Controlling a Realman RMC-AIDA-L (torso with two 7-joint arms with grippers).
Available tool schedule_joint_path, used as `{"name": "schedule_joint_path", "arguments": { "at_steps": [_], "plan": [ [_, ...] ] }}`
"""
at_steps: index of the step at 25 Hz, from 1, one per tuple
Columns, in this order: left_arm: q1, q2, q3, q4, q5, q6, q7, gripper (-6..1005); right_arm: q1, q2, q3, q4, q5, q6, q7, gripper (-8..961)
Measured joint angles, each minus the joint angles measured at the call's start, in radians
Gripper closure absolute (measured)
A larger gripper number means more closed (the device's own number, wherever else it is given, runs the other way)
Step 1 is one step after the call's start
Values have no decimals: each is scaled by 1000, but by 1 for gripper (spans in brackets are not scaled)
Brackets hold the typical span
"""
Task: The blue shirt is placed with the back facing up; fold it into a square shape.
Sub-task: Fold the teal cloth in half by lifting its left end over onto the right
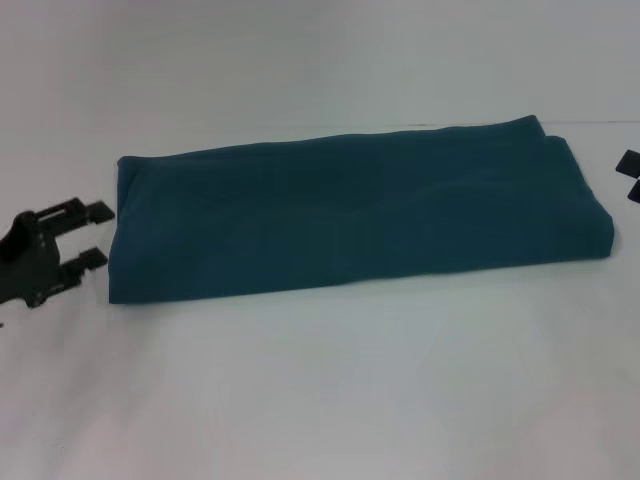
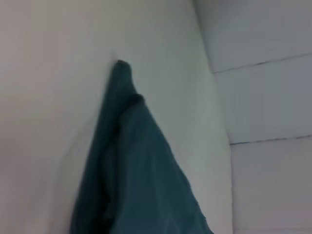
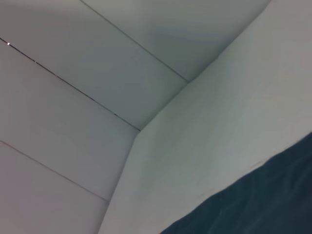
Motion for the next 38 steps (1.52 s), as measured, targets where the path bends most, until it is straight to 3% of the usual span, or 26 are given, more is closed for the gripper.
{"name": "schedule_joint_path", "arguments": {
  "at_steps": [11,38],
  "plan": [
    [5,-8,11,-100,37,-132,-67,306,-3,12,4,1,2,-13,-23,133],
    [-8,-11,10,-171,41,-238,-79,308,-7,13,31,25,9,-7,-26,136]
  ]
}}
